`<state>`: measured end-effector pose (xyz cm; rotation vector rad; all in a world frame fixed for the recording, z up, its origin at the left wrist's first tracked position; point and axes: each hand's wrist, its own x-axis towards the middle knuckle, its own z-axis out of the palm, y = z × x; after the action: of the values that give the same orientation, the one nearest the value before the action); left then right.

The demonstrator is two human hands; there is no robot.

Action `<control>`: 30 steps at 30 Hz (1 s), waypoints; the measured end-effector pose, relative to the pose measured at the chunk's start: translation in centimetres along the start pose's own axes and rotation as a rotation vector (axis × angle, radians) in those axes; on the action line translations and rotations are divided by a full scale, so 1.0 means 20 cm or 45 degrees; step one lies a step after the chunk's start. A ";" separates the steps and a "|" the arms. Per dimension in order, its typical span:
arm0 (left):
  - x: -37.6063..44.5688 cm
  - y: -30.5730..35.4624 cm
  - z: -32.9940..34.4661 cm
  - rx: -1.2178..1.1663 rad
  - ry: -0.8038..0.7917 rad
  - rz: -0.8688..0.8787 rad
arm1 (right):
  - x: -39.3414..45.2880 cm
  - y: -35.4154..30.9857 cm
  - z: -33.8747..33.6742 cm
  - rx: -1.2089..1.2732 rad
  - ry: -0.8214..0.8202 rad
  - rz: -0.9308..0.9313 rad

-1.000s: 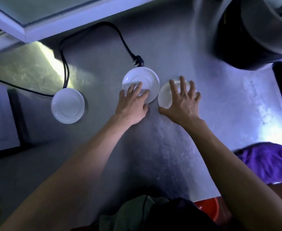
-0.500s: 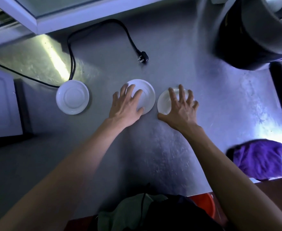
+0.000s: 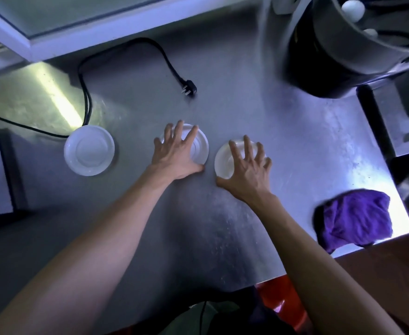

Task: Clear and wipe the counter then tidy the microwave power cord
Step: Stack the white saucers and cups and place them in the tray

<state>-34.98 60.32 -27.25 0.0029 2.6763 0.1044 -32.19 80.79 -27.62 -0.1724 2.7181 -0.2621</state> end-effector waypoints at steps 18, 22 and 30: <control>-1.04 -0.66 0.23 -0.059 0.091 -0.166 | -0.40 -0.63 0.16 -0.229 -0.006 -0.343; -1.36 -0.93 0.34 -0.084 0.162 -0.198 | -0.65 -0.93 0.26 -0.265 0.016 -0.412; -2.12 -1.54 0.57 -0.233 0.241 -0.478 | -1.11 -1.64 0.47 -0.357 0.061 -0.675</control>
<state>8.46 29.71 -20.77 -0.5907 2.7901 0.2384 -5.56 50.77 -20.82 -0.9807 2.6952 -0.0265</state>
